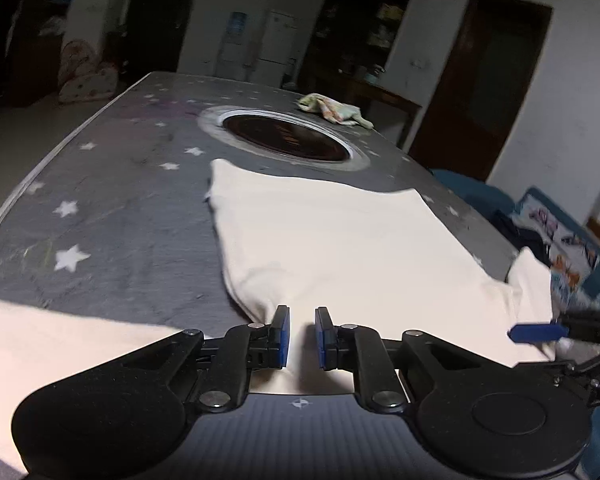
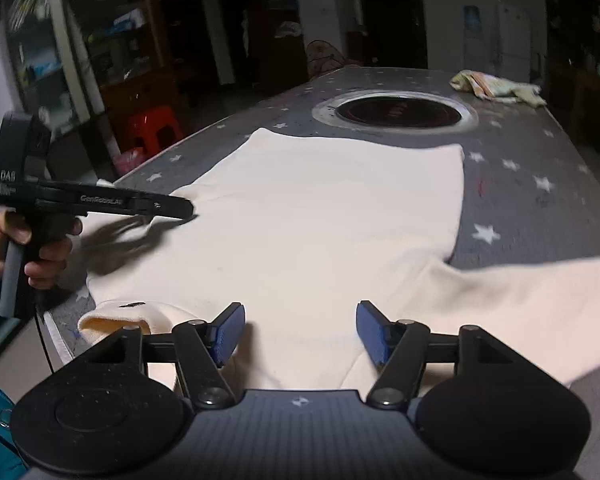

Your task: Fold clothes

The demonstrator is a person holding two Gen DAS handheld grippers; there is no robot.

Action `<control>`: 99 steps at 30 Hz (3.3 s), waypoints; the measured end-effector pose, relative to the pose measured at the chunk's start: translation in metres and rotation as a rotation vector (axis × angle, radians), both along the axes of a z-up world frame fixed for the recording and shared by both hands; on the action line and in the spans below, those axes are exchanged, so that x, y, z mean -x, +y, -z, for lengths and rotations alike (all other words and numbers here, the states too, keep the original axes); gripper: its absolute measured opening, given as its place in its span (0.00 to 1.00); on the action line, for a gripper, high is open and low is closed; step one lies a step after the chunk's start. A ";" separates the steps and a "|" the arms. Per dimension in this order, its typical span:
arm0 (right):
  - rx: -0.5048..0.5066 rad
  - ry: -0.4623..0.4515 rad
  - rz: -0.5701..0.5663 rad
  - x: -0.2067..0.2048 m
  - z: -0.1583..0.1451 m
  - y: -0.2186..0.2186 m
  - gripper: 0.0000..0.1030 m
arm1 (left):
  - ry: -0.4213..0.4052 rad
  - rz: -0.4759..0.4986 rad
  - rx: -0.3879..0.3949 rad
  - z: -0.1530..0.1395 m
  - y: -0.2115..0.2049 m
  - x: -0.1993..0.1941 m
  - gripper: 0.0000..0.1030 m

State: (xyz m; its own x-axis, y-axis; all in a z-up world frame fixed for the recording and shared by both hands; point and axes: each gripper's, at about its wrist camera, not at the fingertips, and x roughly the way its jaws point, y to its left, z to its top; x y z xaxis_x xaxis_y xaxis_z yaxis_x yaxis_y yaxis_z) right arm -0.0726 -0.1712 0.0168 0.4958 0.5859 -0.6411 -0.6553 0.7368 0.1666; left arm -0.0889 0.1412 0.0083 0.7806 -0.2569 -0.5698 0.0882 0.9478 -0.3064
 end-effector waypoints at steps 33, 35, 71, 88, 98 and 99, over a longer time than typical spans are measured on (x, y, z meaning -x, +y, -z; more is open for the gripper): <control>-0.123 0.026 0.047 -0.019 0.006 -0.005 0.94 | 0.034 -0.129 -0.006 -0.025 0.011 -0.108 0.37; -0.132 0.031 0.038 -0.019 0.006 -0.004 0.98 | 0.032 -0.118 -0.008 -0.025 0.010 -0.121 0.38; -0.067 -0.045 0.809 -0.073 0.010 -0.171 0.61 | -0.053 0.416 -0.137 -0.021 -0.138 0.025 0.51; -0.163 -0.060 0.839 -0.074 0.010 -0.189 0.05 | -0.074 0.565 -0.171 -0.023 -0.171 0.023 0.56; -0.289 -0.215 0.693 -0.038 -0.052 -0.169 0.05 | -0.078 0.625 -0.159 -0.015 -0.193 0.027 0.60; -0.296 -0.232 0.666 -0.034 -0.060 -0.163 0.05 | -0.084 0.611 -0.150 -0.017 -0.189 0.028 0.62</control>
